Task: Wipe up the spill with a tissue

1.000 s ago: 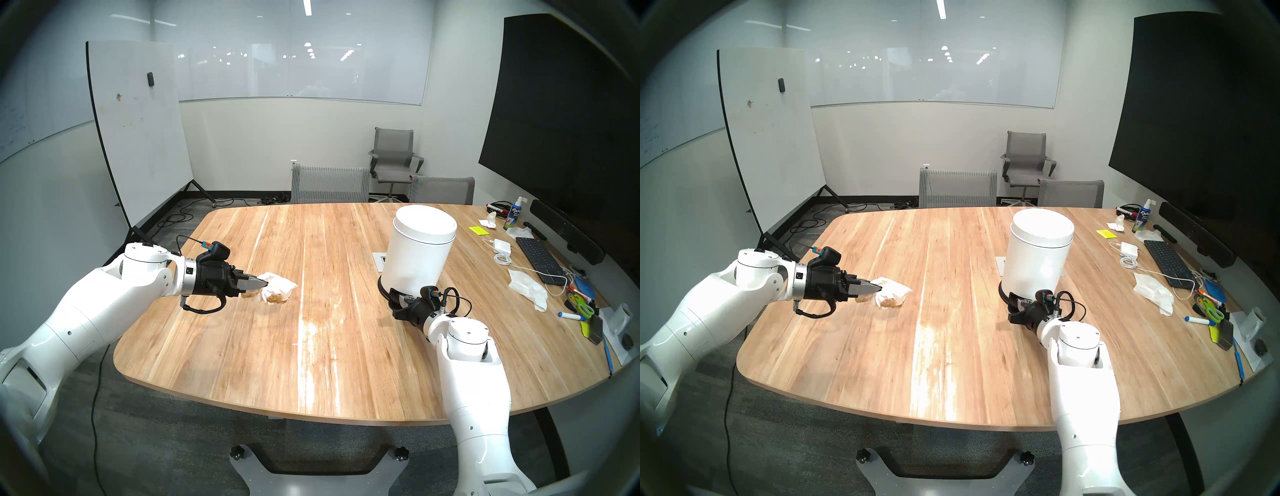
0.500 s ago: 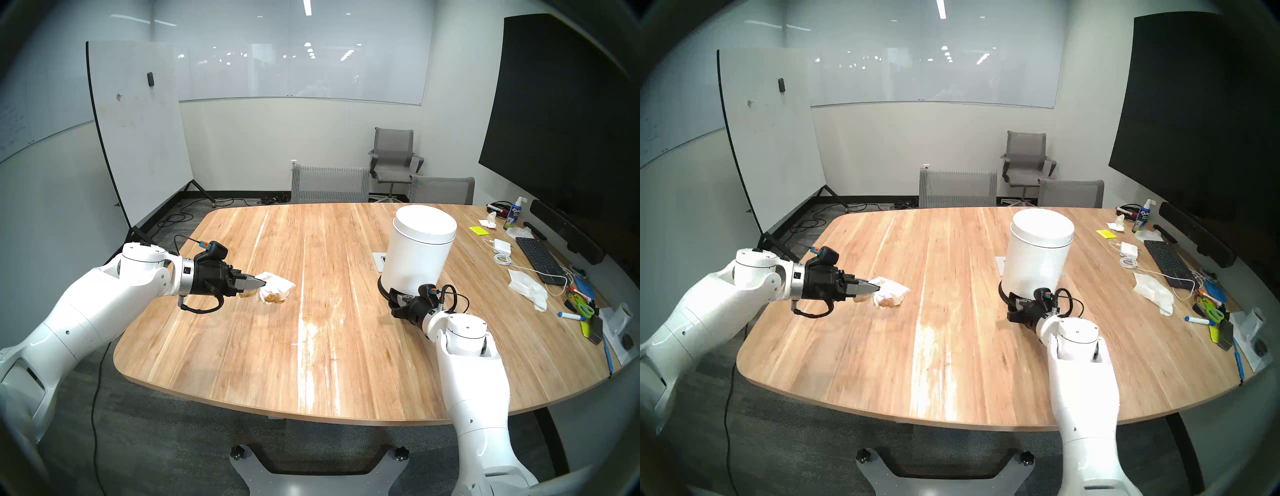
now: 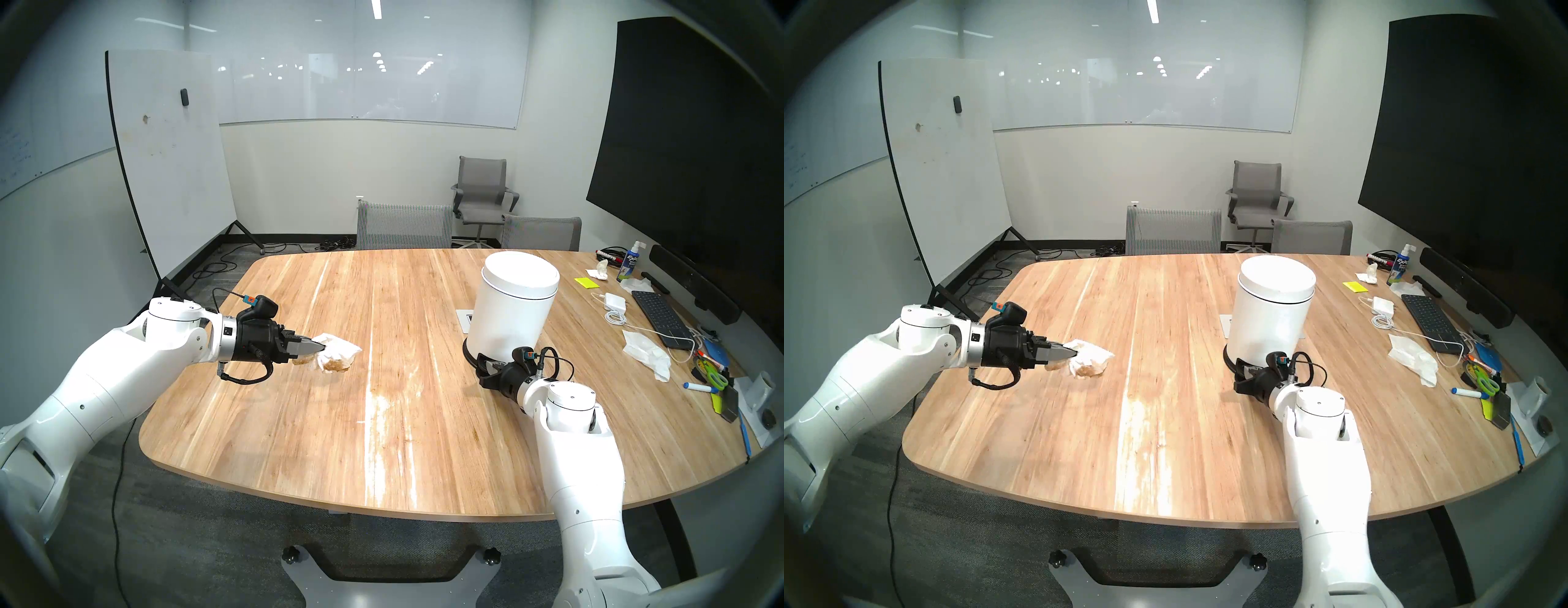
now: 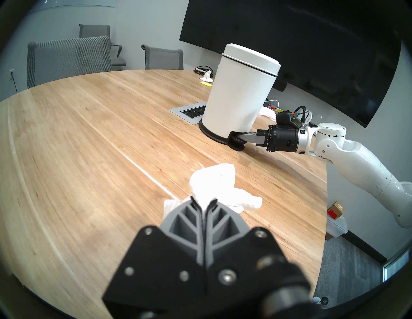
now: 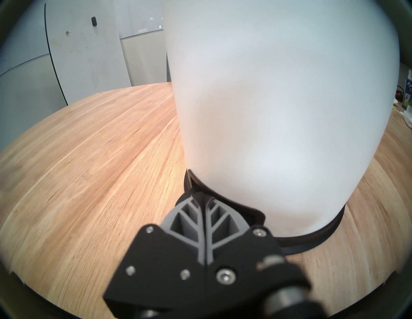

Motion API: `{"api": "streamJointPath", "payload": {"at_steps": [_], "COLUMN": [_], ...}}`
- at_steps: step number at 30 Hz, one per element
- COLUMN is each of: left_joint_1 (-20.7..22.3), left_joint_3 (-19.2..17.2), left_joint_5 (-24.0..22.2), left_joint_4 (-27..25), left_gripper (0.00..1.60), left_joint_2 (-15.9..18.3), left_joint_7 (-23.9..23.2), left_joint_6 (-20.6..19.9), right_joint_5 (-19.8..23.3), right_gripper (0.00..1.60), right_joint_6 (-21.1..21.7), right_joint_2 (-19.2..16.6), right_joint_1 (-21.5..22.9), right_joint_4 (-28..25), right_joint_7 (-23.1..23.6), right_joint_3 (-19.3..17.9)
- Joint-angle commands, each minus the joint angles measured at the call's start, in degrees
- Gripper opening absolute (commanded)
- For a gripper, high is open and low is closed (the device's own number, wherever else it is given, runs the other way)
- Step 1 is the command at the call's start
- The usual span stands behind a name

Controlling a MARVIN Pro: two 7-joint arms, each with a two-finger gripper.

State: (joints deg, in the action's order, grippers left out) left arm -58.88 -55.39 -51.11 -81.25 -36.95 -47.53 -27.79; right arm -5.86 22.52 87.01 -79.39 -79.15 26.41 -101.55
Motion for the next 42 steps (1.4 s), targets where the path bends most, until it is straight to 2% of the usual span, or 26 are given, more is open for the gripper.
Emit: {"api": "streamJointPath", "payload": {"at_steps": [1, 30, 42], "left_joint_1": [0.8, -0.5, 0.2], "left_joint_3": [-0.7, -0.8, -0.2], "left_joint_5": [-0.4, -1.2, -1.3], "left_joint_4": [-0.6, -4.4, -7.5], "left_gripper": [0.0, 0.0, 0.0], "left_joint_2": [-0.2, 0.9, -0.3], "left_joint_7": [0.1, 2.0, 4.7], "left_joint_6": [0.1, -0.1, -1.9], "right_joint_5": [-0.4, -0.5, -0.5], "right_gripper": [0.0, 0.0, 0.0], "right_joint_6": [-0.1, -1.9, -1.9], "right_joint_2": [0.0, -0.2, -0.1], "right_joint_1": [-0.2, -1.5, -1.5], "right_joint_4": [1.4, 1.9, 1.9], "right_joint_7": [-0.6, -0.4, -0.4], "right_joint_3": [0.1, 0.0, -0.1]}}
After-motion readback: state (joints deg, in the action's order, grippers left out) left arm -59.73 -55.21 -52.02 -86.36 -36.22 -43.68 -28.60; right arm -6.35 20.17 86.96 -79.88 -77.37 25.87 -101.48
